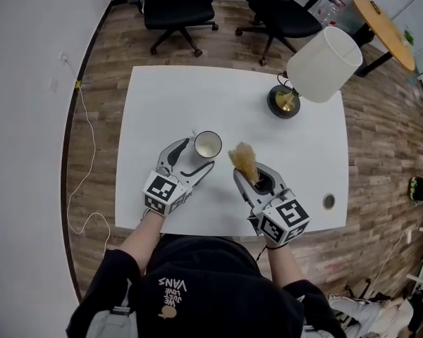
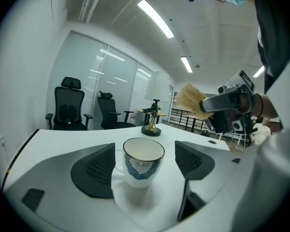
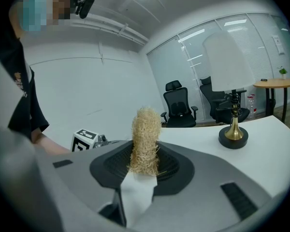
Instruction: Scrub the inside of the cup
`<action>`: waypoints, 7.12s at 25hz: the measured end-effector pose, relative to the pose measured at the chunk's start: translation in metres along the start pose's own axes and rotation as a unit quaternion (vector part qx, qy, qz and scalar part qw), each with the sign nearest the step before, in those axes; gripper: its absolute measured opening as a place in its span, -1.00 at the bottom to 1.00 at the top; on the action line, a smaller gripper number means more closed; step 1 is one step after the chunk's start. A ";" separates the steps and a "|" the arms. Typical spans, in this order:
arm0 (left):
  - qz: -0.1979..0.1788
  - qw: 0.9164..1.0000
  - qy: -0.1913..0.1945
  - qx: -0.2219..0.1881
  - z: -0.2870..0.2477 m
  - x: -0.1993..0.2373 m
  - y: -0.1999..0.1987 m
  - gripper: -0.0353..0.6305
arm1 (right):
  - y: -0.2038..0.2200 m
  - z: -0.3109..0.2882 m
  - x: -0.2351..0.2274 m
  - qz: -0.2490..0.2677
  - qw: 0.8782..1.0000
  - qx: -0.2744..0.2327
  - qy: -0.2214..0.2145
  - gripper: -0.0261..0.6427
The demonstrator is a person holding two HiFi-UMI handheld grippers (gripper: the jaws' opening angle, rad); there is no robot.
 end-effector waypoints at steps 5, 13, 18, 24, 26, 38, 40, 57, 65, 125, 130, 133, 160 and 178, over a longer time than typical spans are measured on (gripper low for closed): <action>-0.020 1.000 0.013 0.006 -0.019 -0.006 0.011 0.29 | 0.002 -0.001 -0.002 0.000 1.000 0.005 0.003 -0.57; -0.029 0.999 0.008 0.029 -0.041 -0.004 0.030 0.29 | 0.005 -0.002 -0.006 -0.002 1.000 0.014 0.011 -0.57; -0.036 0.999 0.008 0.037 -0.053 0.000 0.036 0.29 | 0.005 -0.002 -0.008 -0.003 1.000 0.019 0.018 -0.57; -0.040 0.998 0.009 0.046 -0.061 0.000 0.039 0.29 | 0.006 0.000 -0.013 -0.005 0.999 0.024 0.020 -0.57; -0.042 0.998 0.012 0.051 -0.061 -0.001 0.038 0.29 | 0.006 0.000 -0.013 -0.006 0.999 0.024 0.019 -0.57; -0.063 0.995 0.036 0.068 -0.053 0.001 0.034 0.29 | 0.001 -0.003 -0.006 0.003 1.000 0.026 0.007 -0.57; -0.071 0.994 0.043 0.066 -0.047 0.000 0.027 0.29 | -0.002 -0.003 -0.006 0.011 1.000 0.025 0.002 -0.57; -0.210 0.968 0.038 0.132 0.031 -0.024 -0.055 0.29 | -0.013 0.000 0.030 0.078 0.994 0.026 -0.076 -0.57; -0.253 0.951 0.025 0.175 0.047 -0.042 -0.073 0.29 | -0.010 0.006 0.051 0.105 0.987 0.042 -0.114 -0.57; -0.435 0.865 0.036 0.246 0.039 -0.062 -0.072 0.29 | 0.005 -0.019 0.056 0.125 0.936 0.288 -0.159 -0.59; -0.438 0.864 0.040 0.246 0.038 -0.064 -0.070 0.29 | 0.006 -0.024 0.069 0.131 0.933 0.284 -0.178 -0.59; -0.436 0.866 0.041 0.243 0.037 -0.065 -0.070 0.29 | 0.001 -0.027 0.066 0.123 0.941 0.265 -0.169 -0.58; -0.084 0.995 -0.022 0.047 -0.010 0.000 -0.026 0.29 | -0.005 -0.017 0.022 0.043 0.996 0.041 -0.066 -0.58; -0.028 0.997 -0.037 0.055 -0.045 0.025 0.030 0.29 | 0.018 -0.023 0.005 0.018 0.996 0.077 -0.036 -0.58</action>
Point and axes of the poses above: the fingertips, and each gripper's own axes: z backward along the fingers, x to its left, y out of its underside, the point moved 9 cm from there along z, backward along the fingers, and after that the axes turned 12 degrees about -z, right-handed, at the moved point
